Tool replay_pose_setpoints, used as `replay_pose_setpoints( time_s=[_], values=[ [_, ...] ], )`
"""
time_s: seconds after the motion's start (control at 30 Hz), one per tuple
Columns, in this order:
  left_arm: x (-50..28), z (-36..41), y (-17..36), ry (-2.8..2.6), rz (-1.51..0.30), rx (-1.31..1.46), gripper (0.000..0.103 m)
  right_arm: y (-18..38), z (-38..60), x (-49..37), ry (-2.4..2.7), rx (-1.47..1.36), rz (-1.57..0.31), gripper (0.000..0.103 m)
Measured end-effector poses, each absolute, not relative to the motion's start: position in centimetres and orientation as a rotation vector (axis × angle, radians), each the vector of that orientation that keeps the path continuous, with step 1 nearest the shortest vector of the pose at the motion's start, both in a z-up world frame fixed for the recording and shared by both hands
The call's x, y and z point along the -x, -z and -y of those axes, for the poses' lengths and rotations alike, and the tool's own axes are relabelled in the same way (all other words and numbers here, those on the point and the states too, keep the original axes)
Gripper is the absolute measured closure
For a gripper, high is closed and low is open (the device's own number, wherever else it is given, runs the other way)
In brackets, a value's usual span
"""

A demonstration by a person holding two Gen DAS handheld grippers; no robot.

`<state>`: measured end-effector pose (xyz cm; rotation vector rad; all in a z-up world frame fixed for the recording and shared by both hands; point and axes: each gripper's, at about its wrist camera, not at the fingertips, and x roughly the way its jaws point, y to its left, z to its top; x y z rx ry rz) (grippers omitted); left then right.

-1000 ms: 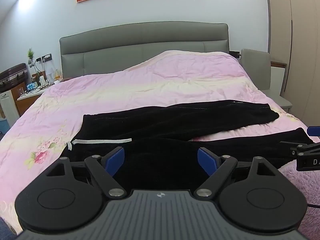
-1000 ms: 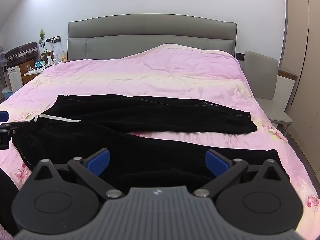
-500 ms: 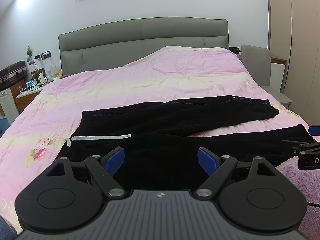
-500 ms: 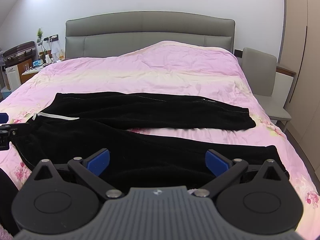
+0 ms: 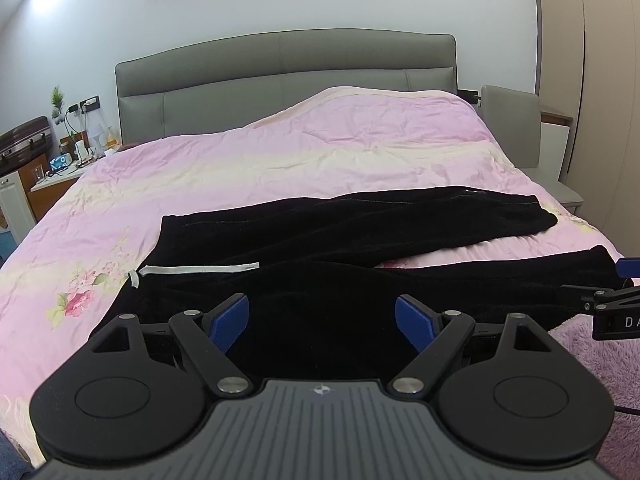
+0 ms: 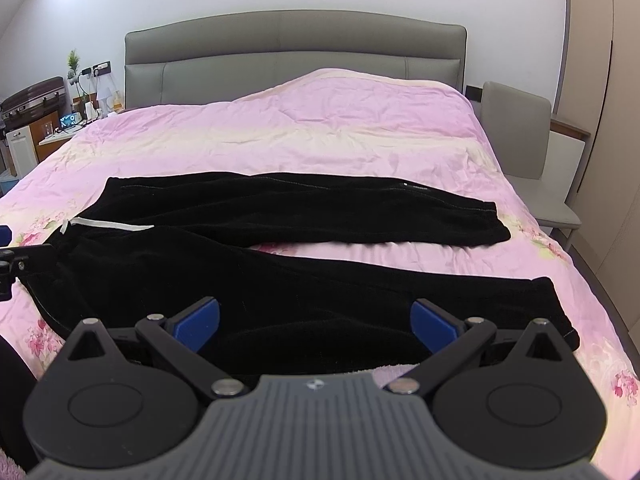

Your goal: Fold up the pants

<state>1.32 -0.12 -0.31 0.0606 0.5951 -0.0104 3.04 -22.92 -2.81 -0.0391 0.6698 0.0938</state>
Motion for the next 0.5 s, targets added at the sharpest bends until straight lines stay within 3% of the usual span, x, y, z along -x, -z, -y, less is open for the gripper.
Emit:
replay_pose_setpoints(
  time_s=[0.5],
  values=[
    [-1.43,0.46,0.52,0.014,-0.601,-0.063,0.006,3.39,23.09,-3.40,-0.087,0.021,-0.701,0.005]
  ],
)
